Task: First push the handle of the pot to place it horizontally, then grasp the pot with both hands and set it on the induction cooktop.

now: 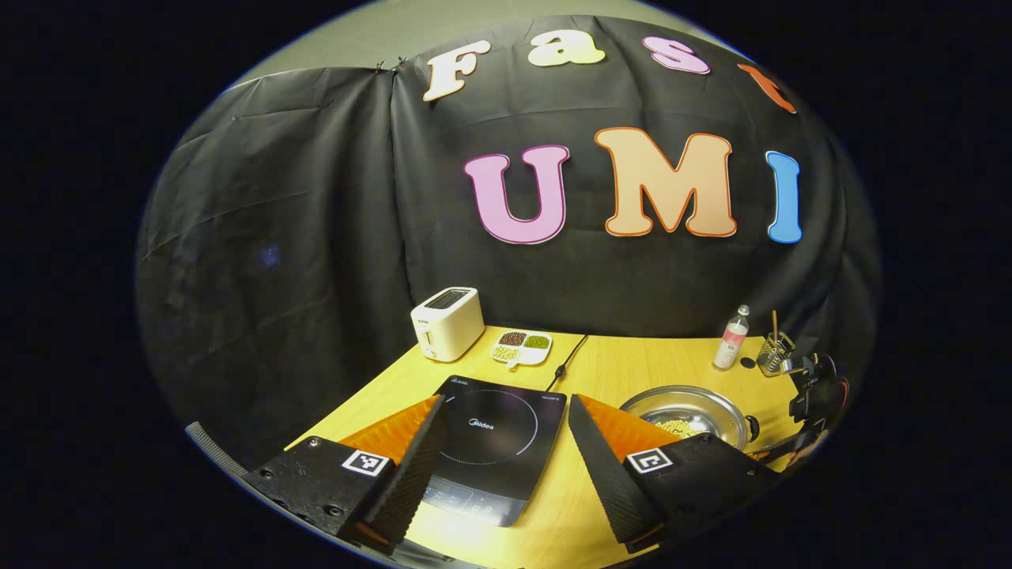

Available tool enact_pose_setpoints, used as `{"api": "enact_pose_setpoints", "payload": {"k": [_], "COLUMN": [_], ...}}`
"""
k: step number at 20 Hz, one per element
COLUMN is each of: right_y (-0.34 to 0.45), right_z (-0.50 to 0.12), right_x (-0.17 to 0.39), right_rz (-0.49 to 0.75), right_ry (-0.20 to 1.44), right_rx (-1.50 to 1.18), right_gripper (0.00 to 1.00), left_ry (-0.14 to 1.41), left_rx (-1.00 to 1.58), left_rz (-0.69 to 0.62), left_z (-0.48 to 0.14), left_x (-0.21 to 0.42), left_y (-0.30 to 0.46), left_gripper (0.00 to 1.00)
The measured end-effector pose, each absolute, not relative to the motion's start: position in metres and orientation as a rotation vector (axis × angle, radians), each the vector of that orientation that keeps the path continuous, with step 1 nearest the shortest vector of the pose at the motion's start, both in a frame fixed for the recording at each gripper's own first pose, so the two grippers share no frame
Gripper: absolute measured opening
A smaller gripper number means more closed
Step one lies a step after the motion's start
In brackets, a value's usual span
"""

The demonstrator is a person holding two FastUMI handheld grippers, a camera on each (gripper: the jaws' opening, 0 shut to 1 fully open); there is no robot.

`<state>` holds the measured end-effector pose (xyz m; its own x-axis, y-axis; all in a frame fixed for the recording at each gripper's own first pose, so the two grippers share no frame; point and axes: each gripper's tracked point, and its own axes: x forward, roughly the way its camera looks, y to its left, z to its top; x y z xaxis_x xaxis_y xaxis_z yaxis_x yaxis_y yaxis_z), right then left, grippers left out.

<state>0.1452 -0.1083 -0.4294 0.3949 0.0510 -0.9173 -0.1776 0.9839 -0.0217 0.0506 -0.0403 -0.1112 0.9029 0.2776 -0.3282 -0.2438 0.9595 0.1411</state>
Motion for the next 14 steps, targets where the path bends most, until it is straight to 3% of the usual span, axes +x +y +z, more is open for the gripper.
{"api": "enact_pose_setpoints", "payload": {"k": [5, 7, 9, 11, 12, 14], "right_y": [-0.114, -0.114, -0.117, -0.116, -0.115, -0.114], "right_z": [-0.43, -0.421, -0.412, -0.403, -0.398, -0.387], "right_x": [0.134, 0.126, 0.12, 0.117, 0.117, 0.121], "right_rz": [0.147, 0.148, 0.144, 0.141, 0.141, 0.137], "right_ry": [1.173, 1.196, 1.198, 1.198, 1.201, 1.194], "right_rx": [-0.095, -0.053, -0.003, 0.061, 0.101, 0.181], "right_gripper": [0.03, 0.24, 0.36, 0.72, 0.85, 0.93], "left_ry": [0.39, 0.407, 0.433, 0.452, 0.462, 0.488], "left_rx": [0.082, 0.067, 0.054, 0.039, 0.034, 0.034], "left_rz": [0.241, 0.222, 0.209, 0.189, 0.18, 0.162], "left_z": [-0.127, -0.135, -0.146, -0.156, -0.16, -0.17], "left_x": [0.052, 0.056, 0.061, 0.066, 0.068, 0.075], "left_y": [-0.047, -0.051, -0.052, -0.056, -0.057, -0.058], "left_gripper": [0.94, 0.94, 0.94, 0.94, 0.94, 0.94]}}
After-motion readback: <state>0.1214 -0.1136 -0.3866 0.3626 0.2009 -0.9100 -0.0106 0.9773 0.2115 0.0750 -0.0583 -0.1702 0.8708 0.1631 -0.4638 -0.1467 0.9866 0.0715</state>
